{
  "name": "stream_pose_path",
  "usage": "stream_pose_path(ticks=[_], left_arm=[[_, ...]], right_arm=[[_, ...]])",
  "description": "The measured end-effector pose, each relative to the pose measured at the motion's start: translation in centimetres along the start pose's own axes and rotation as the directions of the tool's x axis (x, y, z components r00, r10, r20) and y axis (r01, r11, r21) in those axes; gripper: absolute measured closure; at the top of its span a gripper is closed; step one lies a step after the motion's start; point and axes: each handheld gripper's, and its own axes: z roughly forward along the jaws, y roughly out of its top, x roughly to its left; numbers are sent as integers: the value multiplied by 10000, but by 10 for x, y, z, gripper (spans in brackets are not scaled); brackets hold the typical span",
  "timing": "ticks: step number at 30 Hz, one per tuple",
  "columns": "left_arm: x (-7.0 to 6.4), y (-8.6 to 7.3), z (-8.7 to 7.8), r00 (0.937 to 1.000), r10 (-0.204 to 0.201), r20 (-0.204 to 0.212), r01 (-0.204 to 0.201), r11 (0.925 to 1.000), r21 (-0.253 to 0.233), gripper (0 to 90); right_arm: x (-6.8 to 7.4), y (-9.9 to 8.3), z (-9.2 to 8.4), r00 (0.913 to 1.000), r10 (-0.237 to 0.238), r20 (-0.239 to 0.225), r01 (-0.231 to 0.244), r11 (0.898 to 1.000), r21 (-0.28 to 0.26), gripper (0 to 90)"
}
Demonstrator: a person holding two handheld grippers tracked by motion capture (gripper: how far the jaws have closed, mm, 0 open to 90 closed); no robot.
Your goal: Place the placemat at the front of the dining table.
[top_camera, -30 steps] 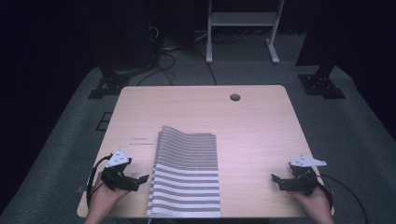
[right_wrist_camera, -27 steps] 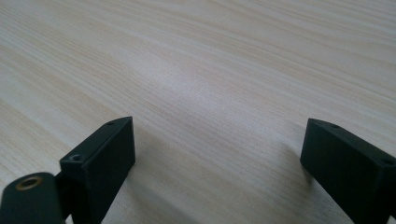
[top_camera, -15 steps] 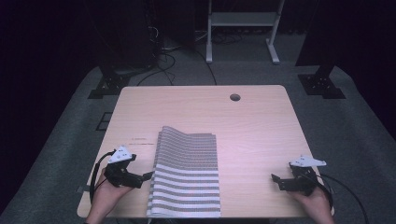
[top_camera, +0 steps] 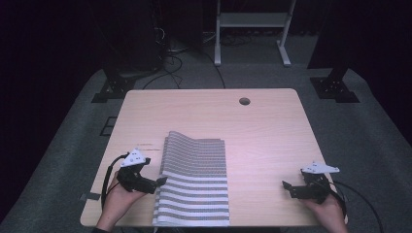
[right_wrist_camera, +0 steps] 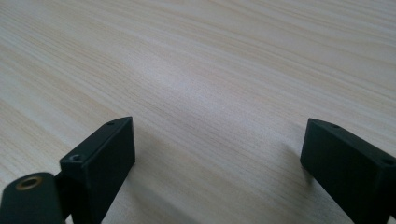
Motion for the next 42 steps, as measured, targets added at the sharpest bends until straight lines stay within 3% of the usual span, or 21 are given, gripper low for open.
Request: stream_pose_path(ticks=[23,35,42], left_arm=[[-17,3,28,9979,181,620,-214,9984,522,0],[-21,-3,39,9979,151,622,-200,9967,792,0],[-20,-8,45,9976,167,668,-247,9924,1203,0]], right_arm=[[0,0,0,10000,-5,0,5,10000,-1,89],[0,0,0,10000,-6,0,6,10000,0,89],[0,0,0,10000,-5,1,5,10000,-1,89]])
